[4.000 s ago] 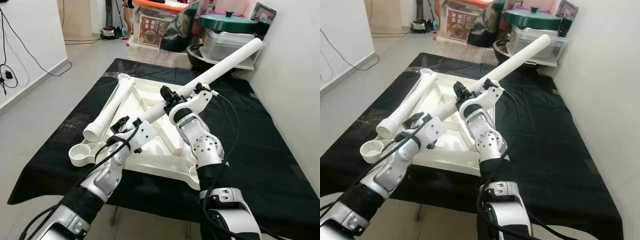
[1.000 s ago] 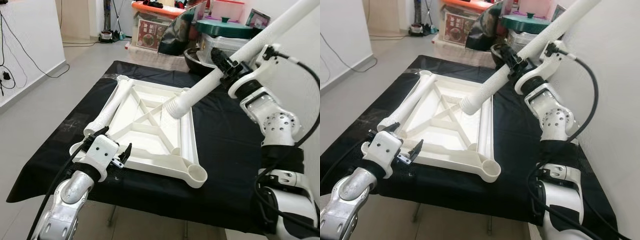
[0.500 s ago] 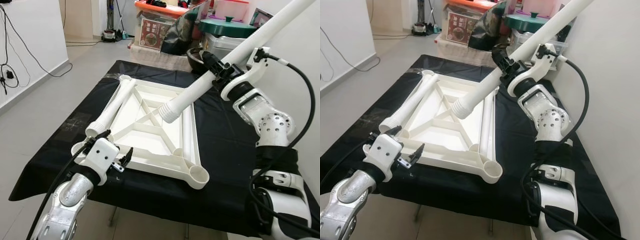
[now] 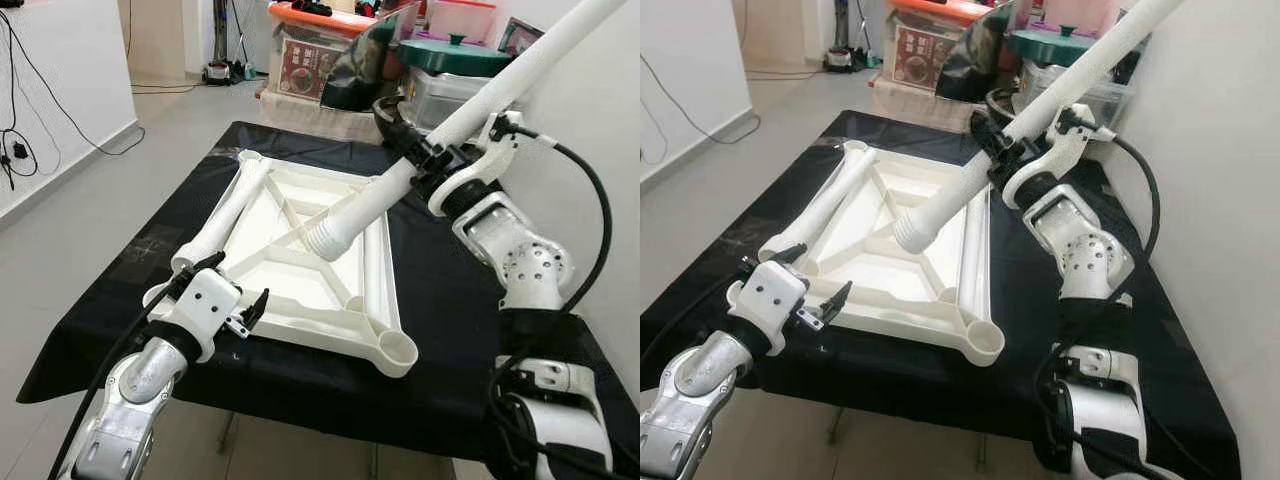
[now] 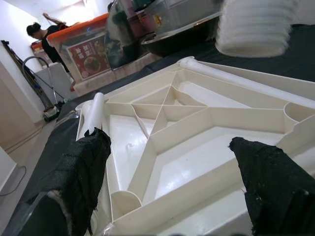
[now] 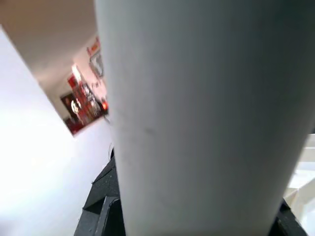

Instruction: Building children table

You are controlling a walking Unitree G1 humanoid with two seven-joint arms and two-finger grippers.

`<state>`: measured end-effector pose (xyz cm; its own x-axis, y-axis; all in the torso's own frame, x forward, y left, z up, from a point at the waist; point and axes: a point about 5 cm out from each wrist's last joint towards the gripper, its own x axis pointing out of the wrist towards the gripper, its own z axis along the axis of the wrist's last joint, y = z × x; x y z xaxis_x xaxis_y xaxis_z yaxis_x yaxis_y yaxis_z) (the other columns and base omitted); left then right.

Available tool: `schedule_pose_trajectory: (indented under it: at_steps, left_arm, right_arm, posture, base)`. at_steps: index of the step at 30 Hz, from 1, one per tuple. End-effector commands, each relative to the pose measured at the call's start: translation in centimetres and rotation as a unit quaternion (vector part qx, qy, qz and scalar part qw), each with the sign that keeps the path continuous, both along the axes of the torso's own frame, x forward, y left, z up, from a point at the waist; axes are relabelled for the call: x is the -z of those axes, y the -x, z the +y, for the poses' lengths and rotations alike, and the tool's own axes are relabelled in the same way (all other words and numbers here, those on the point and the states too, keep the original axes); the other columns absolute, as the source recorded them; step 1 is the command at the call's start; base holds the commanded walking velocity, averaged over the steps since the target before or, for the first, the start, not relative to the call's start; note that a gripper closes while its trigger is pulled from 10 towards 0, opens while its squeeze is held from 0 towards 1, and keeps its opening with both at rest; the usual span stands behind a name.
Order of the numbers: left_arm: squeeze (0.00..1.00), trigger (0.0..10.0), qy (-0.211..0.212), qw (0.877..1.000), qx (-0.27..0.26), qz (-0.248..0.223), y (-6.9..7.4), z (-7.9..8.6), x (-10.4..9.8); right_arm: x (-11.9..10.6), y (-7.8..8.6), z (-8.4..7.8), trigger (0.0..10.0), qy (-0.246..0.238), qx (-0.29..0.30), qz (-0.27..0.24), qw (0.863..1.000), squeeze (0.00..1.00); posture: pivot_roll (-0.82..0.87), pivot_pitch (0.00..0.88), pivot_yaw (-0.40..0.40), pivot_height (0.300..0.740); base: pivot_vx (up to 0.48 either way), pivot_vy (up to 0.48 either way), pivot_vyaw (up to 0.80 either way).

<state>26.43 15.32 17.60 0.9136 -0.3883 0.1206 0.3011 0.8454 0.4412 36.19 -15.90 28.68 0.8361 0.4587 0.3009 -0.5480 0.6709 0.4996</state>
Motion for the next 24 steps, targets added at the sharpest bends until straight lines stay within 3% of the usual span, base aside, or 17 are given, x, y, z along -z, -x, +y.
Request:
schedule_pose_trajectory:
  at_steps: [1, 8, 10, 16, 18, 24]
  left_arm:
    - [0.00, 10.0, -0.009, 1.000, 0.005, 0.011, 0.2, 0.1, 0.5]
    - [0.00, 10.0, -0.004, 1.000, -0.025, 0.010, 0.5, 1.8, 0.3]
    - [0.00, 10.0, -0.001, 0.999, -0.034, 0.009, 0.6, 2.0, 0.4]
    - [0.00, 10.0, 0.027, 0.998, -0.048, 0.014, 0.8, 2.2, 0.4]
    - [0.00, 10.0, 0.067, 0.996, -0.054, 0.030, 1.3, 2.5, 0.6]
    - [0.00, 10.0, 0.080, 0.995, -0.049, 0.043, 1.5, 1.9, 0.8]
  right_arm:
    - [-0.6, 0.6, -0.9, 0.0, 0.038, 0.006, -0.032, 0.999, 0.00]
    - [0.2, 2.9, -3.5, 0.0, 0.170, 0.007, -0.054, 0.984, 0.00]
    - [0.8, 3.4, -4.0, 0.0, 0.186, 0.017, -0.050, 0.981, 0.00]
    - [2.1, 5.1, -4.5, 0.0, 0.201, 0.031, -0.041, 0.978, 0.00]
    - [4.1, 6.6, -3.7, 0.0, 0.197, 0.049, -0.027, 0.979, 0.00]
    - [5.6, 7.0, -2.2, 0.0, 0.176, 0.067, -0.016, 0.982, 0.00]
  posture:
    - [0.09, 0.000, -0.155, 0.740]
    - [0.07, 0.000, -0.175, 0.740]
    - [0.06, 0.000, -0.177, 0.740]
    - [0.06, 0.000, -0.168, 0.740]
    - [0.04, 0.000, -0.148, 0.740]
    - [0.06, 0.000, -0.149, 0.740]
  base:
    - [0.000, 0.000, 0.00]
    - [0.000, 0.000, 0.00]
    - [0.000, 0.000, 0.00]
    - [0.000, 0.000, 0.00]
    - [0.000, 0.000, 0.00]
    - [0.000, 0.000, 0.00]
